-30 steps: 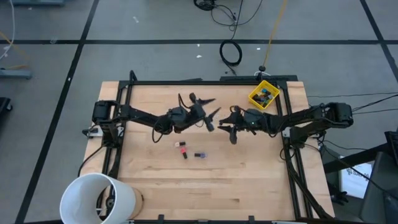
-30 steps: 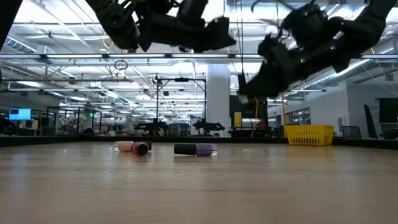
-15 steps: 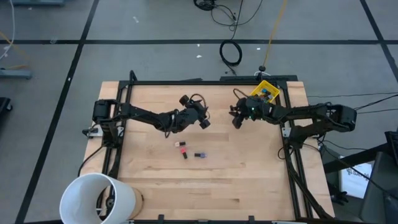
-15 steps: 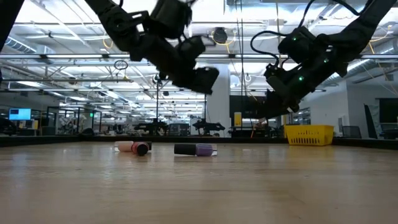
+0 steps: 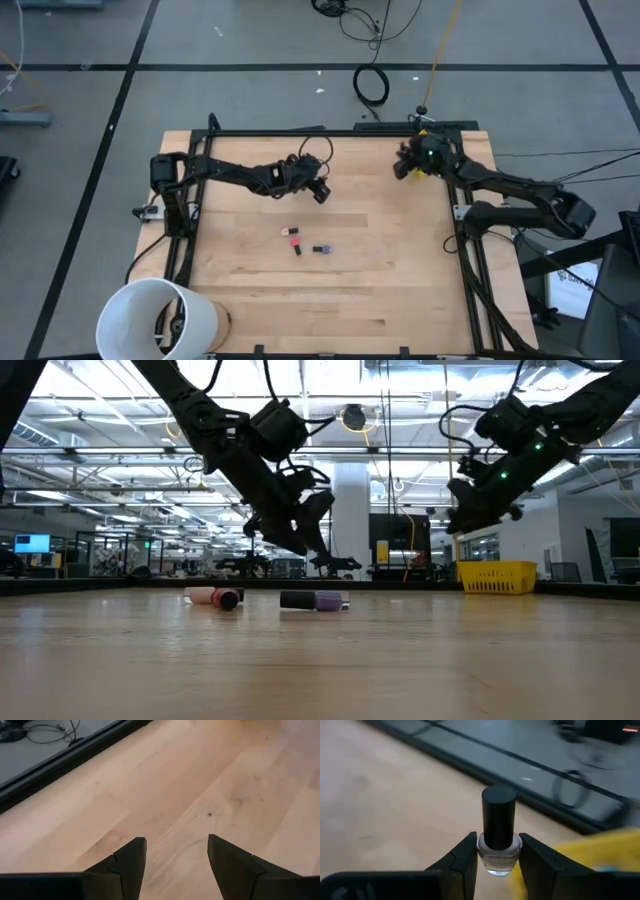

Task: Pick & Place Nail Polish
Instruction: Put the white nail polish bottle into the yellow bin

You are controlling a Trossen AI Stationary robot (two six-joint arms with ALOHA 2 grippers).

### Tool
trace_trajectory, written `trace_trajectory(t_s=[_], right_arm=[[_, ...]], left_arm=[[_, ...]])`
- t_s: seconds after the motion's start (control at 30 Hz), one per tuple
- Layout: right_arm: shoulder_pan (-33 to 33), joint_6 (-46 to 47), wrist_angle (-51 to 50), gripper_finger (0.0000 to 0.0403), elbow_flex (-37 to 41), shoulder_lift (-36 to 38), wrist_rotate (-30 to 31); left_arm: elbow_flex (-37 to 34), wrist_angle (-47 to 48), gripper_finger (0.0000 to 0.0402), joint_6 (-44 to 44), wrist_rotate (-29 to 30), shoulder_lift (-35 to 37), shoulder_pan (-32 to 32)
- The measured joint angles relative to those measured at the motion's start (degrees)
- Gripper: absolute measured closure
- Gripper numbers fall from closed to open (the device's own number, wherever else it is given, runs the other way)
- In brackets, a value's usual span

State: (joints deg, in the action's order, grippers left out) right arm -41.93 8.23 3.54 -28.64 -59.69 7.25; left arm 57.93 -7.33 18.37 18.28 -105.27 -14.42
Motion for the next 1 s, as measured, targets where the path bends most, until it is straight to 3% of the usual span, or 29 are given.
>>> trace_trajectory(t_s=[0.13, 0.33, 0.77, 1.0], right_arm=[[-4.0, 0.1, -5.9, 0.0294, 0.0, 3.3, 4.5], [-7.6, 0.5, -9.2, 0.0294, 0.0, 3.0, 4.7], [-9.8, 3.0, -13.5, 0.0293, 0.0, 1.1, 7.1], [-9.8, 3.0, -13.7, 0.0258, 0.0, 1.1, 10.6]], left_arm=[[0.0, 0.4, 0.0192, 0.0, 0.0, 0.0, -0.6], [0.0, -0.1, 0.0192, -0.3, 0.0, 0.0, -0.5], [0.0, -0.1, 0.0192, -1.5, 0.0, 0.0, -0.6], [0.0, -0.1, 0.0192, -1.3, 0.0, 0.0, -0.5]])
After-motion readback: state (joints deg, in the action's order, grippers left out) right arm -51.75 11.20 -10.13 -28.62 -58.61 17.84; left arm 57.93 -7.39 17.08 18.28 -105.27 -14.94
